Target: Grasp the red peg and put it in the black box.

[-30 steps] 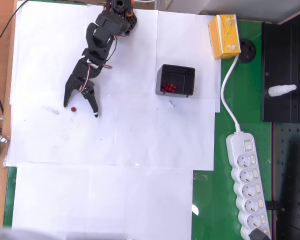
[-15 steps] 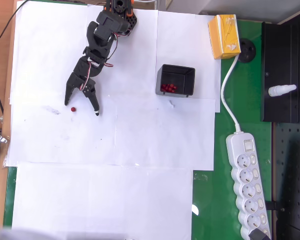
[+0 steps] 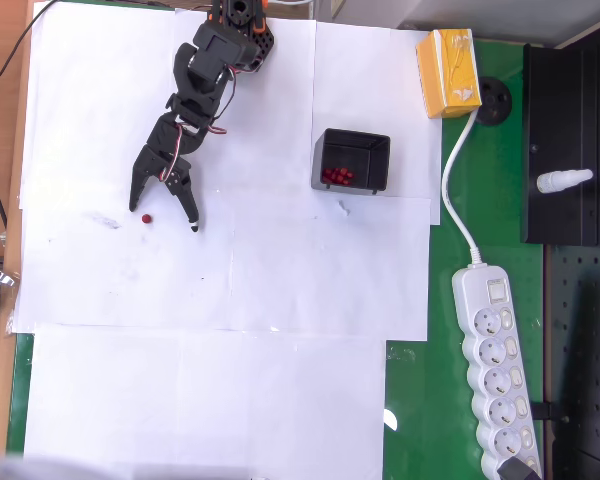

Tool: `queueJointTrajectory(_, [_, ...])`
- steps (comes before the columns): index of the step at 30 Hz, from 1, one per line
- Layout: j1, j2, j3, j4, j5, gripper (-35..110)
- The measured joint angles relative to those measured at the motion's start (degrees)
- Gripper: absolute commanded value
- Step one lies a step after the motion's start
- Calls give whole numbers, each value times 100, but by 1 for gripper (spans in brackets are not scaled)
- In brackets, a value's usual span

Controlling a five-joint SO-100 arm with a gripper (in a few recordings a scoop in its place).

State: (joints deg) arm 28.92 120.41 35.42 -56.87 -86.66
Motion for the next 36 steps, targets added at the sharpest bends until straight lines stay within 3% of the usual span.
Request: queueJointTrajectory(36, [325, 18, 70, 35, 0, 53])
